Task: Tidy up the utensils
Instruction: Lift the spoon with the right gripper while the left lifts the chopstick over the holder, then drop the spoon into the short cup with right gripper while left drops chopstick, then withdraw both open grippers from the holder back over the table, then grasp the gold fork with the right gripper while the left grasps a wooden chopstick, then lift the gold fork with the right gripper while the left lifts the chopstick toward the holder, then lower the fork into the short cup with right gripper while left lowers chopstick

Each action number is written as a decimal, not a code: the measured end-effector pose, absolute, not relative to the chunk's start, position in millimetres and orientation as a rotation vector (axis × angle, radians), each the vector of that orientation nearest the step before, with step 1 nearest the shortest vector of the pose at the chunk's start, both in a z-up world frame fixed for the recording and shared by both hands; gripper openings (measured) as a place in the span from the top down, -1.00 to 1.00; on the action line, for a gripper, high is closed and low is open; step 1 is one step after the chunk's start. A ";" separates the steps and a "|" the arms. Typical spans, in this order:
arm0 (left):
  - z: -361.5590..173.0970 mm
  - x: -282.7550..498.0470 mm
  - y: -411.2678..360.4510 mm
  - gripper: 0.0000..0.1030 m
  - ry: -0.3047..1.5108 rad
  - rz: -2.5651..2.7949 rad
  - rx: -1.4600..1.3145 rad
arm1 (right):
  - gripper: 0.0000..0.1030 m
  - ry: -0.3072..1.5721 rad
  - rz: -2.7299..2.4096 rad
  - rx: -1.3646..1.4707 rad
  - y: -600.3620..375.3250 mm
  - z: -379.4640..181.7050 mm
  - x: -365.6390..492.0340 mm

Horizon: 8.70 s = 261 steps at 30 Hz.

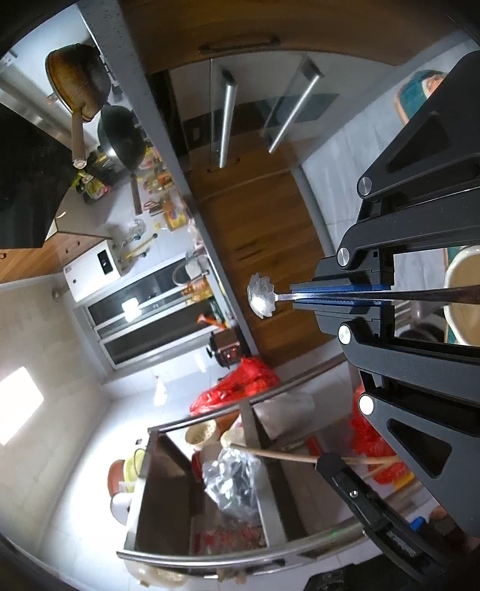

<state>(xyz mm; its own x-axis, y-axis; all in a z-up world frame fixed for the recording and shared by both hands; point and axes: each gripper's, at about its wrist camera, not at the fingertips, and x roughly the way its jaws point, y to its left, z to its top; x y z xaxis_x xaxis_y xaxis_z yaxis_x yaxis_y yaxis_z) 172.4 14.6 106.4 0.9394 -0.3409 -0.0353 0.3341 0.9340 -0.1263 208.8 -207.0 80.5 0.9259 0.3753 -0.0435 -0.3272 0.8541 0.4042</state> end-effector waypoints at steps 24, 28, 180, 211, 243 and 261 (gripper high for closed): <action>63.4 152.3 8.5 0.91 0.241 -0.337 -0.029 | 0.92 0.329 0.375 0.191 -199.5 46.7 175.9; 60.2 153.1 5.0 0.88 0.241 -0.324 -0.003 | 0.92 0.321 0.370 0.177 -198.8 45.3 176.0; -32.9 68.4 -35.9 0.88 0.905 -0.380 0.271 | 0.89 0.921 0.422 -0.024 -240.5 -33.8 102.7; -36.1 72.7 -23.0 0.61 0.928 -0.355 0.247 | 0.63 0.992 0.477 -0.169 -225.9 -35.5 82.8; 42.1 54.0 18.6 0.89 0.279 -0.385 0.029 | 0.88 0.232 0.477 -0.022 -239.2 75.5 42.8; 97.2 145.3 45.7 0.89 0.139 -0.323 -0.015 | 0.88 0.133 0.530 0.093 -226.4 119.5 85.7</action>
